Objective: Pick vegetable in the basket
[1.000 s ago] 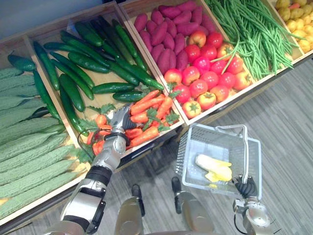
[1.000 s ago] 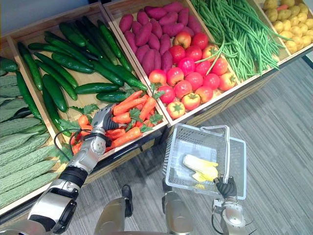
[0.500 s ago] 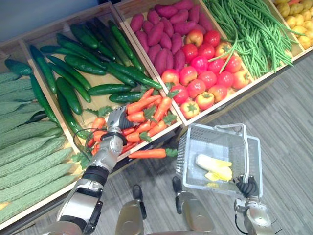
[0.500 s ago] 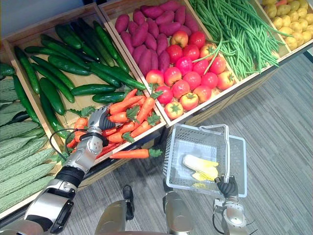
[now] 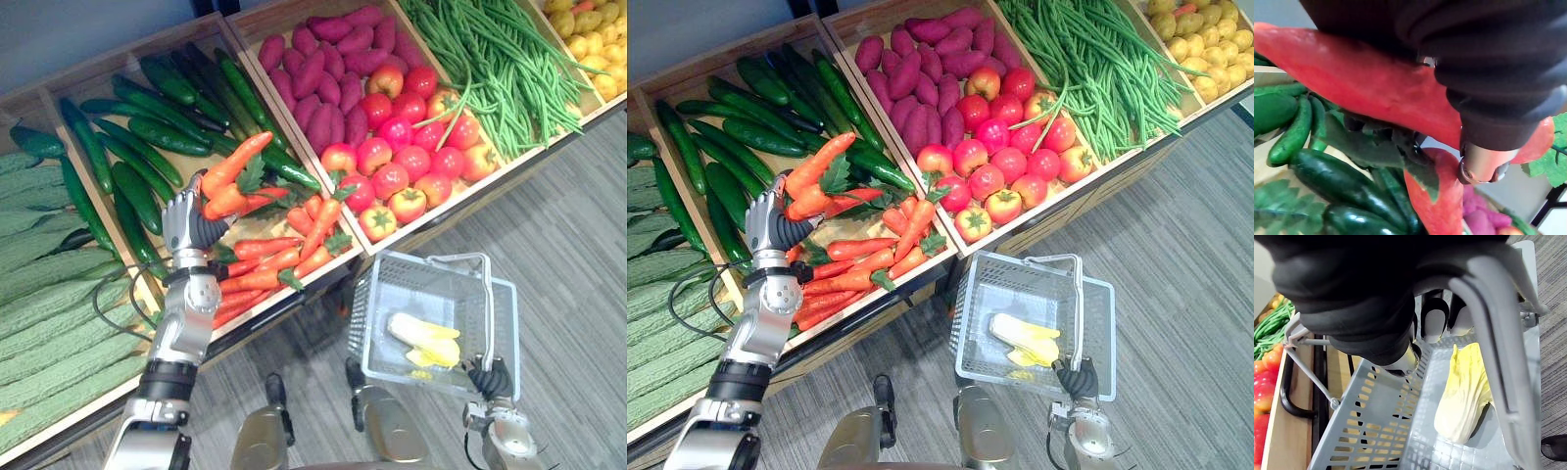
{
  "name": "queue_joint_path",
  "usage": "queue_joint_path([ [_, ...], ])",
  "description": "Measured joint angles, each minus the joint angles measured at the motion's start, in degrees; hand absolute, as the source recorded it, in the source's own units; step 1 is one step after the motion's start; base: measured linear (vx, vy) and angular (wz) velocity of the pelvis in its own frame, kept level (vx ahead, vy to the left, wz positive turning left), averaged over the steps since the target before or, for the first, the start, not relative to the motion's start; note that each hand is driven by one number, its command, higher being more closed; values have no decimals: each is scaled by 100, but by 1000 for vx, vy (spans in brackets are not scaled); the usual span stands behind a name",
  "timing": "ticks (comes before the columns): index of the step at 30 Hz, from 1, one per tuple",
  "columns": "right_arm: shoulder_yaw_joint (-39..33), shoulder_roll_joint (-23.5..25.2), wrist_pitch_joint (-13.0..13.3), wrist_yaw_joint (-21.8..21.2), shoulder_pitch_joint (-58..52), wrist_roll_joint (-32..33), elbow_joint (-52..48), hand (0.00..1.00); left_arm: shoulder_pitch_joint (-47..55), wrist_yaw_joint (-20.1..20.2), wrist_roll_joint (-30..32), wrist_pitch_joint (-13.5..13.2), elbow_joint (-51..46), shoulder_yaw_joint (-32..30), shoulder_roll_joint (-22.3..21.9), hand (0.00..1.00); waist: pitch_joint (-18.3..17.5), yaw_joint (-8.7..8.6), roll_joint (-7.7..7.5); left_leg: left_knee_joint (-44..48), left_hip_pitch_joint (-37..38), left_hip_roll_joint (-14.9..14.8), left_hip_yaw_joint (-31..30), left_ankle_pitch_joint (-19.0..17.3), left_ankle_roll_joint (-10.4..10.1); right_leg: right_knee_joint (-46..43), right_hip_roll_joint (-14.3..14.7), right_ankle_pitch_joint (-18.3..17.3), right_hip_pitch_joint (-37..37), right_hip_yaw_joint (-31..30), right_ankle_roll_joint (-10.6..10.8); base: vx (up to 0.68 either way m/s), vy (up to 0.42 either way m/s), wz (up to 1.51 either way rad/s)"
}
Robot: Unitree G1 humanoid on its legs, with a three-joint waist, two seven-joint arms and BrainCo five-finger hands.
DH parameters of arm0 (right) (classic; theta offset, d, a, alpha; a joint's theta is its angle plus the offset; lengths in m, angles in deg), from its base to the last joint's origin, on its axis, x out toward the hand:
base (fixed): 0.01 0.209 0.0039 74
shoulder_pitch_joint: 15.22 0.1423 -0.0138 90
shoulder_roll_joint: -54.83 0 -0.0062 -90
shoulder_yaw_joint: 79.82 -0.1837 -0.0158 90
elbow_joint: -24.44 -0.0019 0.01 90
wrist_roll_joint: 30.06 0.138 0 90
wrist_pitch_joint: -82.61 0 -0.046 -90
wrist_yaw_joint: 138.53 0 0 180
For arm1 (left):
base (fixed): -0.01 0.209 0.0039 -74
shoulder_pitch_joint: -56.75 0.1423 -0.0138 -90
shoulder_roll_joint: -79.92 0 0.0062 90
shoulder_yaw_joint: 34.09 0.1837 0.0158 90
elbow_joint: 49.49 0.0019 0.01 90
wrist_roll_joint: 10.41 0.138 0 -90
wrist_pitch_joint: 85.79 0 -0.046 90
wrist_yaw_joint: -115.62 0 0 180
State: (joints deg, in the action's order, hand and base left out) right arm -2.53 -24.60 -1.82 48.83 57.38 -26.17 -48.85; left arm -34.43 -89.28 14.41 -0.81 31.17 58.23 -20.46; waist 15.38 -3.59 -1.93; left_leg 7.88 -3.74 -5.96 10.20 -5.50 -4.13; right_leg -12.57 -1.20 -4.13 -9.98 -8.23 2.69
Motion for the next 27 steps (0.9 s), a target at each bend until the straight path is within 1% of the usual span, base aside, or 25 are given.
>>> queue_joint_path([
  [2,-35,57,-62,0,-74,-1,-27,100,260,93,-259,-161,-320,63,-190,100,-156,74,26,-16,124,-21,135,-14,7,13,10,1,71,-78,3,11,-2,-18],
  [3,-37,64,-73,0,-89,-1,-44,100,290,112,-300,-194,-373,108,-224,100,-185,95,36,-12,142,-24,174,-20,10,13,12,5,74,-111,9,-38,1,-29],
  [4,-39,65,-169,0,-151,-3,-213,100,345,158,-468,-269,-465,230,-275,100,-247,148,76,48,159,-49,287,-75,20,19,29,32,75,-172,53,-35,1,-27],
  [7,-39,94,-226,0,-178,-34,-519,100,574,247,-649,-318,-699,293,-355,100,-275,175,110,290,163,-152,572,-256,32,90,121,133,82,-428,109,-80,17,-57],
  [9,-53,193,-226,48,-210,-39,-869,100,650,252,-730,-328,-710,425,-378,100,-290,156,128,635,138,-318,880,-488,21,153,253,216,75,-712,158,-85,22,-84],
  [11,-50,291,-225,141,-222,-57,-1248,100,646,280,-839,-329,-711,629,-382,100,-356,144,142,1073,104,-538,1286,-741,3,150,447,264,-35,-1073,220,-90,38,-106],
  [12,-41,290,-225,145,-201,-58,-1324,100,641,289,-846,-329,-711,673,-391,100,-381,151,154,1173,102,-611,1413,-807,8,140,461,257,-95,-1044,214,-97,42,-129],
  [13,-14,291,-225,162,-165,-74,-1462,100,631,298,-849,-338,-726,739,-404,100,-402,196,159,1307,146,-729,1750,-914,2,116,361,218,-283,-591,152,-117,41,-114],
  [14,13,300,-226,168,-131,-88,-1523,100,629,297,-849,-346,-738,755,-400,100,-408,202,155,1346,170,-781,1890,-953,-3,93,274,214,-343,-328,143,-87,33,-142],
  [15,72,313,-224,213,-70,-135,-1624,100,565,299,-851,-353,-739,809,-392,100,-409,188,154,1424,223,-891,2186,-1011,-21,12,61,213,-506,301,125,-45,24,-127],
  [16,112,311,-224,258,13,-190,-1601,100,477,321,-854,-365,-726,860,-380,100,-416,174,138,1421,326,-939,2449,-1035,-54,-72,-189,165,-638,1002,-28,14,5,-134],
  [17,137,289,-224,266,139,-240,-1538,100,387,342,-856,-396,-665,875,-364,100,-413,100,151,1403,441,-988,2684,-1054,-87,-128,-439,158,-640,1747,-242,87,-14,-138],
  [18,187,236,-225,270,295,-275,-1438,100,270,359,-856,-420,-599,877,-364,100,-440,83,200,1343,602,-1030,2983,-1066,-115,-174,-718,180,-613,2715,-499,111,-33,-144],
  [19,229,207,-225,270,440,-316,-1323,100,204,359,-856,-432,-570,870,-366,100,-455,89,215,1241,767,-1034,3212,-1032,-168,-241,-899,206,-591,3319,-638,144,-57,-139],
  [20,248,200,-225,270,524,-359,-1275,100,167,360,-856,-436,-556,875,-368,100,-460,82,226,1166,868,-1032,3356,-1012,-202,-302,-979,247,-578,3625,-659,161,-117,-147],
  [21,295,196,-227,267,653,-453,-1241,100,79,370,-854,-446,-484,882,-372,100,-465,69,225,1053,1057,-1014,3544,-992,-244,-388,-1008,497,-635,3764,-636,201,-174,-155],
  [22,368,126,-228,266,747,-500,-1201,100,-63,384,-854,-461,-229,904,-406,100,-485,20,295,989,1221,-1042,3602,-986,-252,-480,-821,467,-732,3474,-543,198,-180,-148],
  [23,413,61,-228,267,790,-505,-1173,100,-137,398,-855,-460,-93,943,-424,100,-492,-30,351,1026,1290,-1101,3622,-981,-259,-519,-723,420,-741,3378,-555,216,-171,-117],
  [24,472,-36,-241,265,842,-504,-1126,100,-248,465,-855,-460,107,1038,-433,100,-508,-93,414,1194,1348,-1221,3625,-979,-257,-563,-608,335,-718,3241,-578,244,-155,-98],
  [25,511,-121,-246,258,877,-497,-1127,100,-389,527,-856,-461,310,1238,-427,100,-531,-198,469,1718,1350,-1477,3528,-925,-198,-581,-425,243,-637,3077,-598,258,-149,-101],
  [26,552,-187,-248,260,879,-483,-1127,100,-519,573,-864,-463,488,1366,-433,100,-525,-228,475,2231,1319,-1671,3376,-768,27,-543,-309,214,-506,2948,-620,262,-132,-106],
  [27,651,-267,-247,260,878,-436,-1133,100,-649,617,-905,-471,702,1562,-426,100,-523,-230,463,2873,1207,-1817,2985,-514,256,-364,-207,212,-255,2742,-632,244,-81,-99],
])
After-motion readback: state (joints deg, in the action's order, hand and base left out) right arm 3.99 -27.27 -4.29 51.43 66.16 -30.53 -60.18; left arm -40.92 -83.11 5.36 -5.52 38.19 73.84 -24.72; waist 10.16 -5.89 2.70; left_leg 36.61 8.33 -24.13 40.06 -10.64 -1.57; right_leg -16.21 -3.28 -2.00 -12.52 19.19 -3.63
